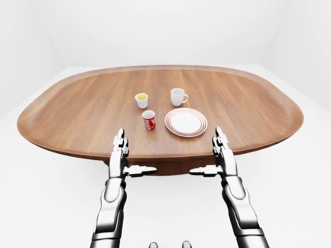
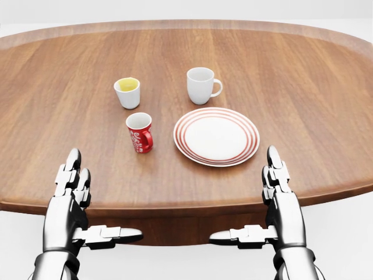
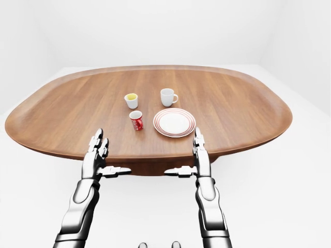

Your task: Pick up the red mug and put it on the plate

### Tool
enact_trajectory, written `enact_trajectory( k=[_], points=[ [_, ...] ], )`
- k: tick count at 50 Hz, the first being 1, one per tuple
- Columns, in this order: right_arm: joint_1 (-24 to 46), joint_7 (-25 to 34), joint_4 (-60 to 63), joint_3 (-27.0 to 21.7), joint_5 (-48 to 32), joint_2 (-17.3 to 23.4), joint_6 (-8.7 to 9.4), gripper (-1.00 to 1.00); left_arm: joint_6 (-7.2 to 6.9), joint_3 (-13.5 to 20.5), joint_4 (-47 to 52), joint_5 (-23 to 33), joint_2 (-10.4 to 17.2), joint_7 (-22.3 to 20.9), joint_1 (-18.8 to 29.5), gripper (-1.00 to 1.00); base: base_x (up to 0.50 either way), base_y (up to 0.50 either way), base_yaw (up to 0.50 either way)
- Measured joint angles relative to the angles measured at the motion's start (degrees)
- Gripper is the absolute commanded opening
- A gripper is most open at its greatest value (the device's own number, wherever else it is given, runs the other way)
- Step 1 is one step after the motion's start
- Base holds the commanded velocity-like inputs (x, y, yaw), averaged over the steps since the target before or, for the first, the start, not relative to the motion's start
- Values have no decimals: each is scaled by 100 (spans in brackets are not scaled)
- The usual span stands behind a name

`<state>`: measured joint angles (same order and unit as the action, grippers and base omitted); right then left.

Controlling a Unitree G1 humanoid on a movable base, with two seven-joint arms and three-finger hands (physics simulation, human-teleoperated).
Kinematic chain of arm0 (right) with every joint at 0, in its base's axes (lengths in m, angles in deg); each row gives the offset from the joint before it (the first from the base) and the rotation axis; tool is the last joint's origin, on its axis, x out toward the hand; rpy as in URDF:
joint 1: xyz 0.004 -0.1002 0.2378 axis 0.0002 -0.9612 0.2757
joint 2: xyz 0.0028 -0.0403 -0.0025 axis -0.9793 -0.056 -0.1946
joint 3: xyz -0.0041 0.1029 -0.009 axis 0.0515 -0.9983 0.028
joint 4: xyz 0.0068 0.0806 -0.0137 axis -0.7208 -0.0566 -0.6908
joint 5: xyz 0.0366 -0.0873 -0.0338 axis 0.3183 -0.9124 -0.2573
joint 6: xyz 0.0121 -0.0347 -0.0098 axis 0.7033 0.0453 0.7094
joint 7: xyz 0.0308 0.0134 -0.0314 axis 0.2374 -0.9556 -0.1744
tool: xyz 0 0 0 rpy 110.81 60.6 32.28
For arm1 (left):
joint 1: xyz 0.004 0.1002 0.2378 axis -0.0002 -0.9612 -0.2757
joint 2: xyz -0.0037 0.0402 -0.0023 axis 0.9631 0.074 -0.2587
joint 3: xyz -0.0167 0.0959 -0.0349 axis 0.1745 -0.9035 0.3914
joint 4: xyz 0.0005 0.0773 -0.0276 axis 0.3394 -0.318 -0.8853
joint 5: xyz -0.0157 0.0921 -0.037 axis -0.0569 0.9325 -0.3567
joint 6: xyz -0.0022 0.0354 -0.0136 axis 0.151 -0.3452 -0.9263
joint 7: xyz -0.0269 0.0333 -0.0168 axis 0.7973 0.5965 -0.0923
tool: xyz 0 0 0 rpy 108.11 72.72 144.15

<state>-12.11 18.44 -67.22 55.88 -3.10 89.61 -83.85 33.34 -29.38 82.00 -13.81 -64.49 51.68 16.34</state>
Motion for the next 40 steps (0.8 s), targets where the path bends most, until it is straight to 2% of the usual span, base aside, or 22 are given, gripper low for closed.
enact_trajectory(
  k=[10, 21, 24, 28, 32, 35, 40],
  points=[
    [-5, -2, -4, 8, -27, -3, -6, 100, -16, -9, 64, 7, -6, 5, -32, 100, 0, 27, 0],
    [-12, 39, 36, 17, 2, -15, -2, 100, -24, -8, 76, 8, -3, 10, -42, 100, 0, 0, 0],
    [-20, 63, 102, 14, 36, -14, 65, 100, -29, -11, 59, 5, -6, 10, -32, 100, 0, 0, 0],
    [3, 90, 306, -19, 104, 0, 288, 100, -140, 6, 119, -18, 12, 9, 49, 100, 0, 0, 0],
    [125, 92, 509, -60, 137, 33, 594, 100, -350, 72, 128, -19, 80, 40, 307, 100, 0, 0, 0],
    [313, 89, 573, -98, 145, 71, 594, 100, -539, 136, 93, -33, 156, 69, 594, 100, 0, 0, 0],
    [705, 90, 490, -174, 172, 154, 594, 100, -539, 240, -129, -99, 300, 112, 1174, 100, 0, 0, 0]
  ],
)
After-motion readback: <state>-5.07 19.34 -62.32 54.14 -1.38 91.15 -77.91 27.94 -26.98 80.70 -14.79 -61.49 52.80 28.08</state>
